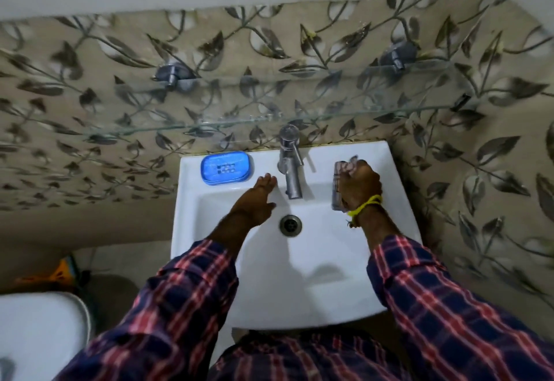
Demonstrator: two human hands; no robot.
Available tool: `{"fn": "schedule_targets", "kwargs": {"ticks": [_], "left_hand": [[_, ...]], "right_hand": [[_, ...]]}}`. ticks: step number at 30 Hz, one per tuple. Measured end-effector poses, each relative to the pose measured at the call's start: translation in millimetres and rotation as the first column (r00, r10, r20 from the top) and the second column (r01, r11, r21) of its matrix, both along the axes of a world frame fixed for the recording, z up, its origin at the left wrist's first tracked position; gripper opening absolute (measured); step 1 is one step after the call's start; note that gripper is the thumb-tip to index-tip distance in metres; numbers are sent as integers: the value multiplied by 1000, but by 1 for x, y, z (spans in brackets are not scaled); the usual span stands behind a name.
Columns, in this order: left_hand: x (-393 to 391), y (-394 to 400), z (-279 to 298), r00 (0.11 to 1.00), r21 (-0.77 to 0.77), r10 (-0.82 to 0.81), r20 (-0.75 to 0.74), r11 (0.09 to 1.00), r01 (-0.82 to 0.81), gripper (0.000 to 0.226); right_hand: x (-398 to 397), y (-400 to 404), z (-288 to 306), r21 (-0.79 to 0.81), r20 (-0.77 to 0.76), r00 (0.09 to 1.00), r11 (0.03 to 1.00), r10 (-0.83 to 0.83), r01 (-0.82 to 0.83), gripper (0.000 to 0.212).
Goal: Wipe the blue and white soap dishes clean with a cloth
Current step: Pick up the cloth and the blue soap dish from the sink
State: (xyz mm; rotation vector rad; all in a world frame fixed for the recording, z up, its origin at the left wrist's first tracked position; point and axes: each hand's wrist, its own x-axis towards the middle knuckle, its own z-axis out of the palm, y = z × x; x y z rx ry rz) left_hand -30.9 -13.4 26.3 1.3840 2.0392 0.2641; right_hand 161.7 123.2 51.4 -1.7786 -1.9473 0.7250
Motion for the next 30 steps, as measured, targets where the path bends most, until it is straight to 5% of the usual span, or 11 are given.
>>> {"fn": "schedule_targets", "kwargs": {"ticks": [7, 11, 14, 22, 30], "left_hand": [[-13, -31, 12, 987, 328, 158, 38, 931, -161, 33], [-19, -59, 13, 958, 497, 267, 100, 821, -281, 22], [-28, -74, 15, 903, 609, 421, 83, 696, -381, 17], [-80, -65, 34, 681, 413, 723, 118, 588, -696, 31], [-93, -47, 24, 655, 263, 755, -11, 635, -727, 43]], "right_hand": [[5, -68, 7, -236, -332, 933, 970, -139, 61, 23], [10, -98, 28, -505, -580, 730, 863, -361, 26, 14], [8, -113, 50, -544, -659, 677, 829, -328, -128, 19], [-41, -120, 75, -457, -705, 678, 864, -207, -211, 20], [-70, -111, 78, -443, -703, 692, 862, -163, -247, 21]]}}
